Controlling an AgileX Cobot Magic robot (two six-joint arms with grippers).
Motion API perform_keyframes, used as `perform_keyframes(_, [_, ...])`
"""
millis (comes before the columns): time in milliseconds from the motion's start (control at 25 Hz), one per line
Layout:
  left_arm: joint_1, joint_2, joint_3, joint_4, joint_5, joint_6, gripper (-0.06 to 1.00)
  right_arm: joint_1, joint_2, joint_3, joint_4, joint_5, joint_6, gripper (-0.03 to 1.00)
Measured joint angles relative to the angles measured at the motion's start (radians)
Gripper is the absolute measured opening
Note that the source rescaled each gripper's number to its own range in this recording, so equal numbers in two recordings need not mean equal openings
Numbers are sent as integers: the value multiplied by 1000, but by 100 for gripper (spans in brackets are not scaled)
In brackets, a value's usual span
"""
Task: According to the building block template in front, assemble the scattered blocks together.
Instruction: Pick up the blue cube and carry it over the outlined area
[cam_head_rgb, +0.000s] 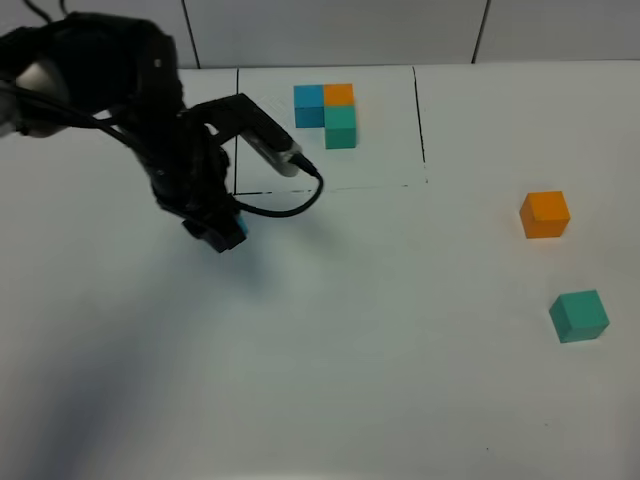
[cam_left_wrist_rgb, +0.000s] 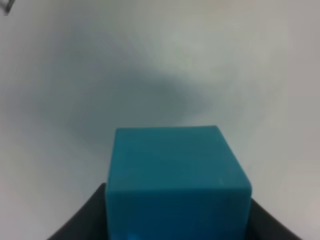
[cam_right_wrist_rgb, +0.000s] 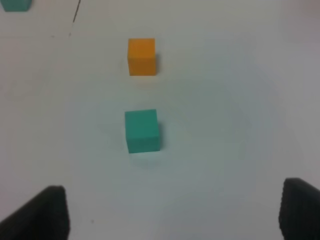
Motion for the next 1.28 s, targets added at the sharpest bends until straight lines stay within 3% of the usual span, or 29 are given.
perform_keyframes(280, [-142,220,-353,88,189,108,1,0,0,0,0,0,0,72])
perform_keyframes(440, [-202,310,-482,139,192,190,1,0,0,0,0,0,0,72])
perform_keyframes(600, [-233,384,-579,129,192,240,1,0,0,0,2,0,0,72])
perform_keyframes(1280, [-242,501,-624,102,174,277,0,0,0,0,14,0,0,72])
